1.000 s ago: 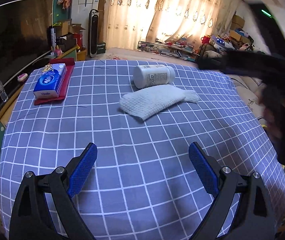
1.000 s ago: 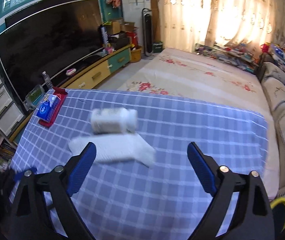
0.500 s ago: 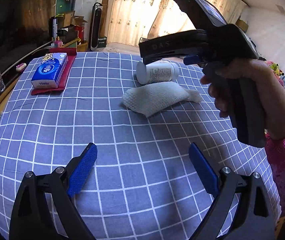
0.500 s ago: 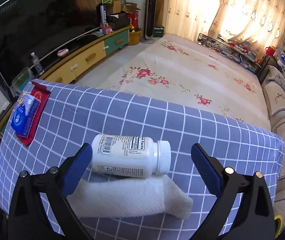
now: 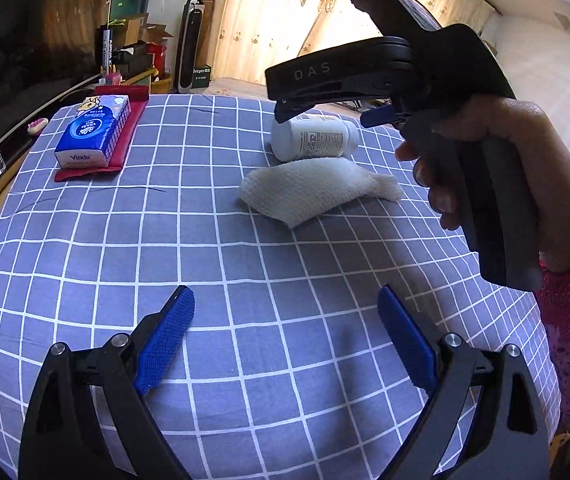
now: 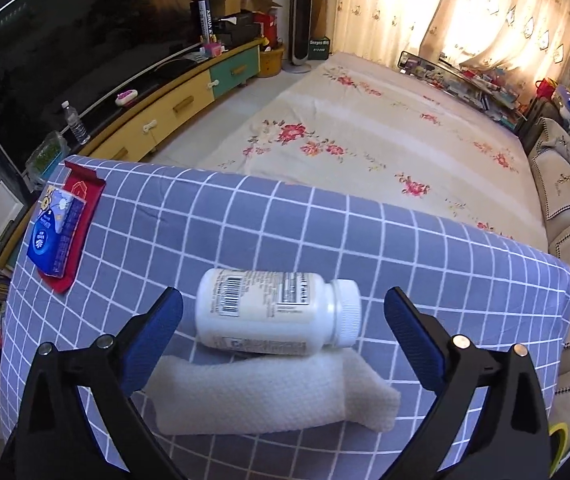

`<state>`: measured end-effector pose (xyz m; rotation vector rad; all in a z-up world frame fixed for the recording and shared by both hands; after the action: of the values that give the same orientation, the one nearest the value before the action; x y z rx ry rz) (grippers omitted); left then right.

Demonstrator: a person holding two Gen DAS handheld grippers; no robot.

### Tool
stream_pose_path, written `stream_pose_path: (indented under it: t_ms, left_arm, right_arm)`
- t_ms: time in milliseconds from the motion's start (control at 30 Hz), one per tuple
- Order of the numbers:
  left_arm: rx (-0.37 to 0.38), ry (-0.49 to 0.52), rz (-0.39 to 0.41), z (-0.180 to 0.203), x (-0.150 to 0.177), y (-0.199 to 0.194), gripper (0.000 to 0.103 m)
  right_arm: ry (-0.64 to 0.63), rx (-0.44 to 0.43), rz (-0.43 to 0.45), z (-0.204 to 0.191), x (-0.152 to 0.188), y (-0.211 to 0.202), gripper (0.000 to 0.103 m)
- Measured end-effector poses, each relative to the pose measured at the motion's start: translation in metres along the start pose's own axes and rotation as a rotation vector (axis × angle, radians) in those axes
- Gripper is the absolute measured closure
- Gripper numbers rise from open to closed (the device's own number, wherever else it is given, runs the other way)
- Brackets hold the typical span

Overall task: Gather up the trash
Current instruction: 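Move the right gripper to the white pill bottle and grasp it, then carry the pill bottle over the bin and open the right gripper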

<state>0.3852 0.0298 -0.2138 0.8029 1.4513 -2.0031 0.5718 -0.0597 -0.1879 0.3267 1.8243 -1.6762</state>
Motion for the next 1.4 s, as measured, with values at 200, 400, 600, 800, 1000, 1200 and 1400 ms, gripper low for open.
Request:
stream_pose_path:
  t_ms: [200,400,600,800,1000,1200,1400]
  left_arm:
    - [0.001,0.000,-0.005,0.000,0.000,0.002,0.012]
    - [0.005,-0.003,-0.012,-0.002,0.001,0.005,0.012]
    - [0.008,-0.003,-0.016,-0.003,0.001,0.008,0.012]
    - [0.011,-0.002,-0.015,-0.003,0.001,0.008,0.012]
    - [0.008,0.011,-0.011,-0.001,0.001,0.008,0.012]
    - [0.001,0.015,-0.005,0.000,0.000,0.005,0.012]
    - [-0.011,0.051,0.001,0.006,0.001,0.004,0.012]
  right_arm:
    - [-0.025,0.010,-0.038,-0.011,0.003,0.011,0.007]
    - [-0.003,0.004,-0.062,-0.010,0.008,0.017,0.023]
    - [0.014,-0.039,-0.013,-0.003,0.011,-0.011,0.024]
    - [0.055,-0.051,0.072,0.035,0.026,-0.074,0.023]
    - [0.167,0.017,0.128,0.113,0.083,-0.141,0.023]
    - [0.366,0.188,0.122,0.218,0.181,-0.184,0.023]
    - [0.561,0.337,0.029,0.308,0.279,-0.185,0.023]
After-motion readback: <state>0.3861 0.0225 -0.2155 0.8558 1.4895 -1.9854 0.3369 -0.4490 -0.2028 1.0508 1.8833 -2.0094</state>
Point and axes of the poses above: each gripper's, at about its wrist camera, not at the fingertips, and y roughly the way its jaws point, z to its right, x to its underside, the point moved 4 cm from there along y, roughly the way its jaws point, and after that the axes turned 6 degrees about z, right-handed, at the moved point
